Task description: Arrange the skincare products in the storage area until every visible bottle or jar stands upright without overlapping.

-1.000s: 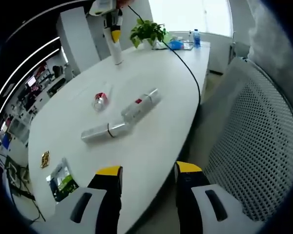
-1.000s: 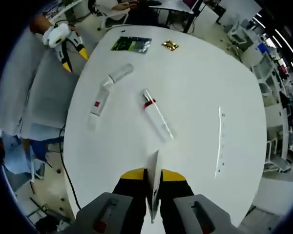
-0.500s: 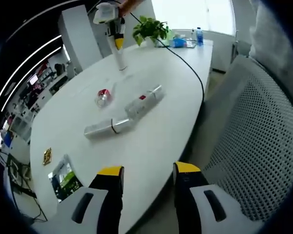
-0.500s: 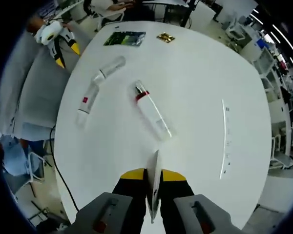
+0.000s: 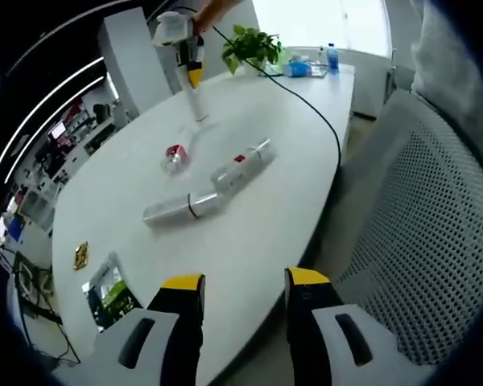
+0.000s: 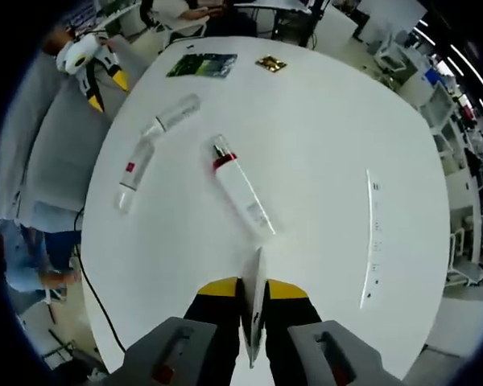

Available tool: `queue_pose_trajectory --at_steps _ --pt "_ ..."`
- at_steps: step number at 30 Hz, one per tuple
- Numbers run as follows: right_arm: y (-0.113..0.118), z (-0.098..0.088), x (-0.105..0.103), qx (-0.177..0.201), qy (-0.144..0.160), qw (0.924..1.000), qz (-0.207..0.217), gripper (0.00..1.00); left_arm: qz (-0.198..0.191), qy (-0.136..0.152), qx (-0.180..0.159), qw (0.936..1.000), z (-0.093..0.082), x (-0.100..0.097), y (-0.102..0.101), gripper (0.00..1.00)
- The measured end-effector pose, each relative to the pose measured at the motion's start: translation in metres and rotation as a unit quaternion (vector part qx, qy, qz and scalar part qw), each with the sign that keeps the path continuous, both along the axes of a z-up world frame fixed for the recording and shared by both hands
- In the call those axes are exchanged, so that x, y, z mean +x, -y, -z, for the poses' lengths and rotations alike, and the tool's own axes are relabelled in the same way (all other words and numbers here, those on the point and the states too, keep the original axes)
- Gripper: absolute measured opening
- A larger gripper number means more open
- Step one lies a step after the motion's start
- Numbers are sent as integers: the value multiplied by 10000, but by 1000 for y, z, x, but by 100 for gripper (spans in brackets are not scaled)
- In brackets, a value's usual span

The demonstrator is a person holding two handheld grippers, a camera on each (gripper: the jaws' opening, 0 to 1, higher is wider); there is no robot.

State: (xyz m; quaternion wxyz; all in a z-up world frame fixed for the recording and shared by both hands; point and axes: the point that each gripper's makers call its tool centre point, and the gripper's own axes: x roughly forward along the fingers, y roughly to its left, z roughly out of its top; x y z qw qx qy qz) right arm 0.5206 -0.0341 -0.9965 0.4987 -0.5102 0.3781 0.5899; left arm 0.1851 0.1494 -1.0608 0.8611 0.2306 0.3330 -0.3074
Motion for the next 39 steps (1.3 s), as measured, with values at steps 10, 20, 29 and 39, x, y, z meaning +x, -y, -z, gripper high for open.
queue_pose_trajectory --at_steps 10,20,29,39 --pt "1 -1 13 -17 112 9983 -564 4 13 -5 27 10000 1 0 0 35" --pt "0 -5 20 -123 116 9991 -384 14 -21 -13 44 10000 1 0 -2 35" --pt "-29 -26 6 232 375 9973 -586 39 -28 -24 85 10000 3 0 -3 35" --pt "-91 -30 -19 -41 660 9807 -1841 46 -64 -9 123 9999 3 1 -5 34"
